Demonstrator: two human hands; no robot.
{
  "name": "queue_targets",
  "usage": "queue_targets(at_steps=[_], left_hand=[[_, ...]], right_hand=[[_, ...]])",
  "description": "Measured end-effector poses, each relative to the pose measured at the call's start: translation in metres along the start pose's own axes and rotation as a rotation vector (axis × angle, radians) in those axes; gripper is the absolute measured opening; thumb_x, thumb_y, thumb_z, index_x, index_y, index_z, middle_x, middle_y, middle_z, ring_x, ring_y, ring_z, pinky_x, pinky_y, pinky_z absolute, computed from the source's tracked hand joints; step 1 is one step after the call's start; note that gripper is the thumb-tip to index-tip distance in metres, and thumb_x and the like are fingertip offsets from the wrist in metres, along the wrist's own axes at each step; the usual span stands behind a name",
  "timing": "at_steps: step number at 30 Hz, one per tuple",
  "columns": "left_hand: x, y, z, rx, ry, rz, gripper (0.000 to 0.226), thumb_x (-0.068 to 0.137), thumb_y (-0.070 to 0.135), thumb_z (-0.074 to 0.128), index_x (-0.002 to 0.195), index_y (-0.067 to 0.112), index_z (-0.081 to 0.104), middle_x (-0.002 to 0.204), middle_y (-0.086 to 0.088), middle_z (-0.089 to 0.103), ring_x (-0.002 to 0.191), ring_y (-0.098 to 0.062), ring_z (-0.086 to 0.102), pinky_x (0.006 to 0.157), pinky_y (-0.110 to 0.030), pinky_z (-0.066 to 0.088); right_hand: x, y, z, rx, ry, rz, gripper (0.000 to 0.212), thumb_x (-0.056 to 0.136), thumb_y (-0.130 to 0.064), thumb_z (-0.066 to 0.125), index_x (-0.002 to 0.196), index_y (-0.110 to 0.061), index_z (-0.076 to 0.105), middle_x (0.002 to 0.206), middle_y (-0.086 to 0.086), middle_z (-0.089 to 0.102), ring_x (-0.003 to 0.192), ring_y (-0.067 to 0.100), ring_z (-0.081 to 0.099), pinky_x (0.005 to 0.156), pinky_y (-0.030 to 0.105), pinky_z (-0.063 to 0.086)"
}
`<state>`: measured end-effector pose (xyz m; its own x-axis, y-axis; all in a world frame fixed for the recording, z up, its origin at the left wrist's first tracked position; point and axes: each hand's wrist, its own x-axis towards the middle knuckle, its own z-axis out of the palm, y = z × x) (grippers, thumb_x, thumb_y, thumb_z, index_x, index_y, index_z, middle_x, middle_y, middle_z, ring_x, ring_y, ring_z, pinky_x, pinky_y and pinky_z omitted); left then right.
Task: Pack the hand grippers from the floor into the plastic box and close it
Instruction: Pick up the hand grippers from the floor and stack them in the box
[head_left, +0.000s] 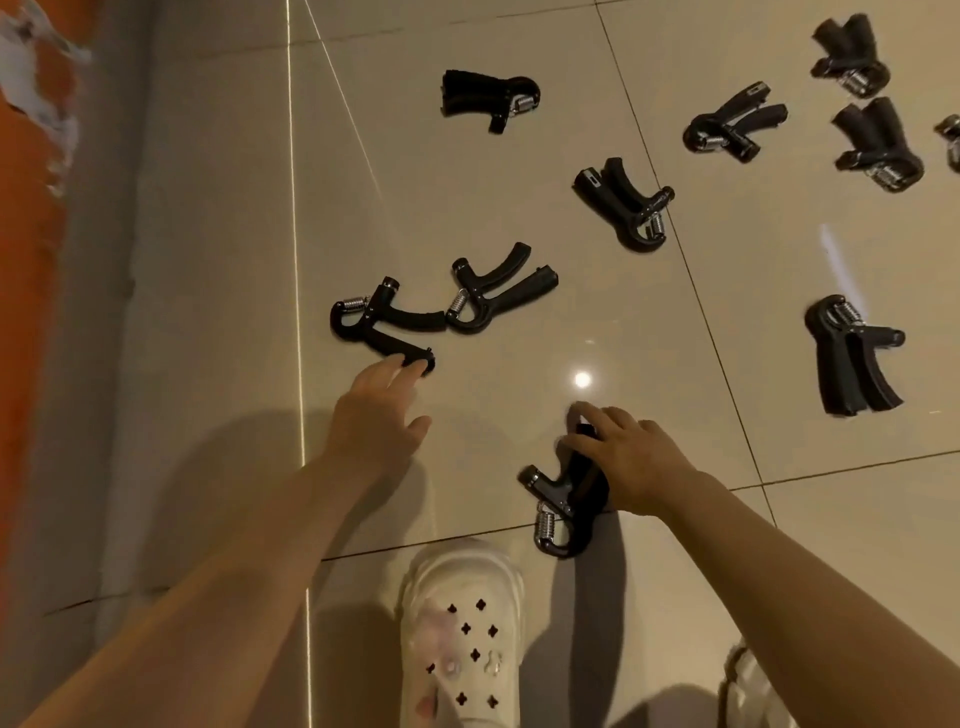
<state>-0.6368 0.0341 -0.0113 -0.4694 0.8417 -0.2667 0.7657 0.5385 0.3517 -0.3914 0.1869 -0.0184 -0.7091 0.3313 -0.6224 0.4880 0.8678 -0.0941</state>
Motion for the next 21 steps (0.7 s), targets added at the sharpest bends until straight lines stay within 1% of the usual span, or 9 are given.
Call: queue_targets(at_steps=[2,5,8,9,11,14,16,18,21], left_hand=[[0.014,-0.007,0.007,0.104,-0.035,-0.026,0.068,0.086,0.029,0.06,0.146,0.02,0.029,0.153,-0.009,0.026,0.141,-0.027,0.022,0.111,-0.045,0.029],[0.027,-0.016,0.019,0.239,-0.116,-0.036,0.067,0.094,0.028,0.047,0.15,0.025,0.01,0.159,-0.005,0.005,0.146,-0.024,0.002,0.115,-0.048,0.02],[0.032,-0.017,0.03,0.309,-0.097,-0.023,0.061,0.099,0.029,0.034,0.15,0.027,0.001,0.159,-0.002,-0.002,0.146,-0.021,-0.006,0.116,-0.05,0.01],[0.035,-0.017,0.032,0.346,-0.061,0.0,0.059,0.099,0.029,0.033,0.15,0.027,0.003,0.158,-0.004,0.004,0.146,-0.021,-0.003,0.115,-0.05,0.009],[0.043,-0.018,0.034,0.401,0.017,0.063,0.055,0.097,0.025,0.042,0.148,0.024,0.021,0.151,-0.008,0.026,0.143,-0.024,0.013,0.112,-0.052,0.015],[0.047,-0.019,0.04,0.39,0.148,0.104,0.046,0.084,0.012,0.066,0.127,0.018,0.052,0.124,-0.008,0.055,0.123,-0.027,0.045,0.105,-0.054,0.029],[0.038,-0.013,0.046,0.358,0.226,0.117,0.037,0.077,0.006,0.071,0.111,0.017,0.063,0.106,-0.005,0.061,0.102,-0.028,0.053,0.102,-0.052,0.032],[0.021,-0.007,0.053,0.361,0.266,0.188,0.031,0.071,0.0,0.07,0.097,0.016,0.068,0.092,-0.004,0.063,0.087,-0.029,0.055,0.101,-0.048,0.03],[-0.008,-0.004,0.063,0.327,0.27,0.266,0.033,0.063,-0.001,0.072,0.092,0.015,0.07,0.088,-0.005,0.065,0.081,-0.028,0.056,0.099,-0.044,0.031]], right_hand=[[0.004,0.009,-0.001,0.014,0.01,-0.028,0.078,0.079,-0.046,0.067,0.144,-0.037,0.025,0.156,-0.002,0.004,0.139,0.024,0.018,0.104,0.039,0.037],[0.004,0.023,-0.001,0.074,0.048,-0.004,0.081,0.072,-0.061,0.065,0.14,-0.039,0.028,0.155,-0.002,0.008,0.141,0.023,0.015,0.106,0.039,0.033],[0.002,0.03,0.005,0.208,0.098,0.095,0.082,0.065,-0.064,0.066,0.135,-0.036,0.035,0.153,0.001,0.014,0.141,0.024,0.012,0.108,0.042,0.03],[0.001,0.03,0.008,0.254,0.115,0.134,0.083,0.062,-0.067,0.063,0.134,-0.035,0.035,0.152,0.001,0.016,0.141,0.024,0.012,0.108,0.043,0.029],[-0.003,0.029,0.016,0.323,0.165,0.197,0.087,0.058,-0.072,0.052,0.134,-0.032,0.037,0.15,0.002,0.02,0.14,0.025,0.016,0.107,0.045,0.031],[-0.009,0.023,0.032,0.396,0.223,0.272,0.087,0.064,-0.073,0.045,0.14,-0.031,0.033,0.151,0.004,0.021,0.139,0.026,0.019,0.106,0.045,0.032],[-0.015,0.015,0.044,0.421,0.268,0.321,0.087,0.07,-0.073,0.039,0.145,-0.03,0.027,0.152,0.005,0.022,0.138,0.027,0.023,0.105,0.046,0.034],[-0.02,0.005,0.053,0.446,0.321,0.39,0.087,0.073,-0.076,0.034,0.146,-0.028,0.026,0.15,0.006,0.026,0.136,0.027,0.028,0.103,0.044,0.036],[-0.026,-0.007,0.06,0.471,0.356,0.465,0.091,0.073,-0.076,0.051,0.144,-0.024,0.029,0.149,0.006,0.028,0.135,0.027,0.03,0.104,0.045,0.036]])
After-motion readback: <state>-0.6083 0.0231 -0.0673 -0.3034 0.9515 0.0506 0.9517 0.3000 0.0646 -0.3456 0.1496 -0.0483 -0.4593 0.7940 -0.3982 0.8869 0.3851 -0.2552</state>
